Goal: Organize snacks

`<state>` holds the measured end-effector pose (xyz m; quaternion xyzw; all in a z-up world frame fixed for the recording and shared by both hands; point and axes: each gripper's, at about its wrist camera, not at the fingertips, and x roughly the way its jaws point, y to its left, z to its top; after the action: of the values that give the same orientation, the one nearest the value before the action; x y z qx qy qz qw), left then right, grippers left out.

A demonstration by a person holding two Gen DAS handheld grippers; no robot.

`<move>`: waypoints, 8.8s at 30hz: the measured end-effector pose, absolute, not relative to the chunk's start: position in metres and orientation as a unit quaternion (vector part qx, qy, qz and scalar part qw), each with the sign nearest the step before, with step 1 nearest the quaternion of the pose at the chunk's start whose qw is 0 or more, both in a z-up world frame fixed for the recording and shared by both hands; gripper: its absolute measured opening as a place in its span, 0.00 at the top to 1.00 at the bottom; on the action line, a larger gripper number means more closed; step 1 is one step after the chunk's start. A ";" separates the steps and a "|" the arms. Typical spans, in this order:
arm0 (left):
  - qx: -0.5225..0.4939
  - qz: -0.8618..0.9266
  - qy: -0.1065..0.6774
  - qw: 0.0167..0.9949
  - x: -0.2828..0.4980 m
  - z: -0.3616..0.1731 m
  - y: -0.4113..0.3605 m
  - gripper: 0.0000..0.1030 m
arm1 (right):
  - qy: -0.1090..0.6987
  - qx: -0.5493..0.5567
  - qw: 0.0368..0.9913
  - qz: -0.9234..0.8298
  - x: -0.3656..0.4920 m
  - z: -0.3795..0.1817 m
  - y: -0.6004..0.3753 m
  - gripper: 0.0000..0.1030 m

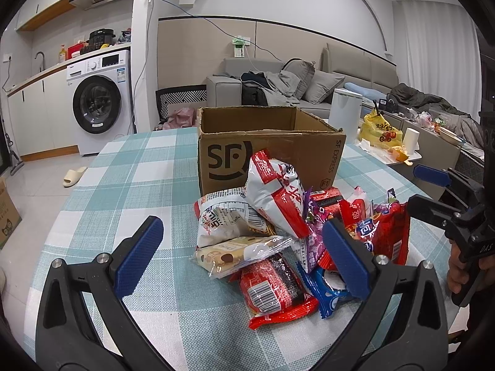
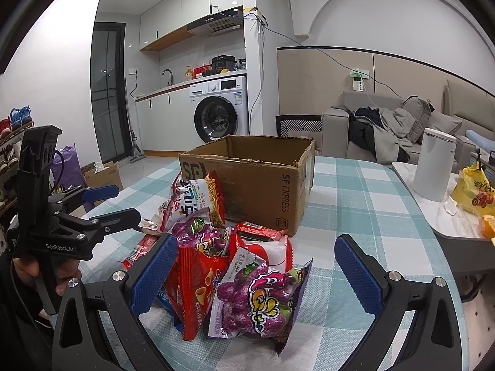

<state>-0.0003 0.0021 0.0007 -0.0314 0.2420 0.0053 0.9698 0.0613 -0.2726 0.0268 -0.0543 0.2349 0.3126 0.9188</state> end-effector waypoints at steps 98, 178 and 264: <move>-0.083 -0.084 0.389 0.914 0.022 -0.031 -0.002 0.57 | 0.394 0.016 0.869 0.300 0.093 -0.007 -0.284 0.49; -0.072 -0.034 0.261 0.962 0.146 0.091 0.026 0.57 | 0.317 0.040 0.903 0.288 0.185 0.100 -0.216 0.49; -0.055 0.013 0.312 0.949 0.014 0.043 0.037 0.01 | 0.404 0.012 0.862 0.306 0.095 0.050 -0.261 0.00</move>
<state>0.0135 0.0366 0.0430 -0.0545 0.3116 0.0133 0.9486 0.0952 -0.2605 0.0496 0.0125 0.4040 0.3060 0.8620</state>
